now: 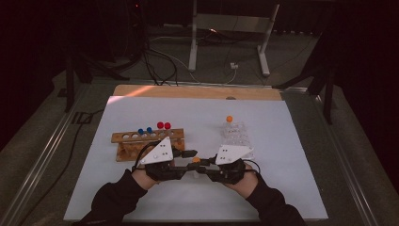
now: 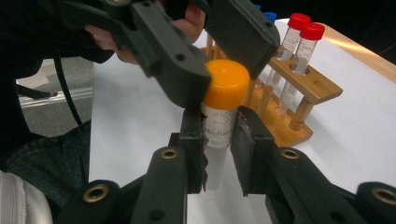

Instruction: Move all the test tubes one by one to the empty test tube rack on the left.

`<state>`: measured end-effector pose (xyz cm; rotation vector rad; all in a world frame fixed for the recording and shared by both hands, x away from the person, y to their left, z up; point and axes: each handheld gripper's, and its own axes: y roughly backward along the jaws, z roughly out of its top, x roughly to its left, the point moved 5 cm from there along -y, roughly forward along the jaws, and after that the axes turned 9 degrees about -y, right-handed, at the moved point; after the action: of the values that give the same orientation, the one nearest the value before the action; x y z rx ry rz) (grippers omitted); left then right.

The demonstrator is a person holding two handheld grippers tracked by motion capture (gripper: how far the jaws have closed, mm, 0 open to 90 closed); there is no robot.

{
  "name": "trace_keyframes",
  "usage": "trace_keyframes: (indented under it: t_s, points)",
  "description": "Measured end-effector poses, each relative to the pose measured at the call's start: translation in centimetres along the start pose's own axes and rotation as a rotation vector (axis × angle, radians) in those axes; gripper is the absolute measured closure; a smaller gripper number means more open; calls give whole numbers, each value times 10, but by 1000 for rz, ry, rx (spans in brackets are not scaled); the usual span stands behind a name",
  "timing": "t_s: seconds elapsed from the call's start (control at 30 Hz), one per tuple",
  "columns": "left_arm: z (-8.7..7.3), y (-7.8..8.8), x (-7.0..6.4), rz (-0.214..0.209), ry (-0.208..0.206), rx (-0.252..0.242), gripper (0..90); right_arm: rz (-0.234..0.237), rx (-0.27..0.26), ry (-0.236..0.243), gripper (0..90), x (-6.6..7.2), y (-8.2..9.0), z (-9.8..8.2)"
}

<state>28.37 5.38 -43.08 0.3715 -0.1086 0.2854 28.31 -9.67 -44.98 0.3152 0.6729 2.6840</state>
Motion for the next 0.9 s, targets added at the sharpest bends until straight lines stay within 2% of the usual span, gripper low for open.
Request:
trace_keyframes:
  t_s: [0.1,0.33,0.4,0.67,0.9]
  points:
    - [2,0,0,2,-7,-5,705,-5,-5,-8,749,0,0,1]
    - [6,2,3,10,-11,0,715,-12,-23,-17,730,-1,1,3]
    - [8,6,5,23,-11,5,715,-30,-30,-20,684,-2,2,3]
    - [13,28,18,67,-7,14,716,-91,-74,-66,406,-10,10,4]
    - [17,51,31,120,5,5,716,-125,-108,-99,251,-14,17,3]
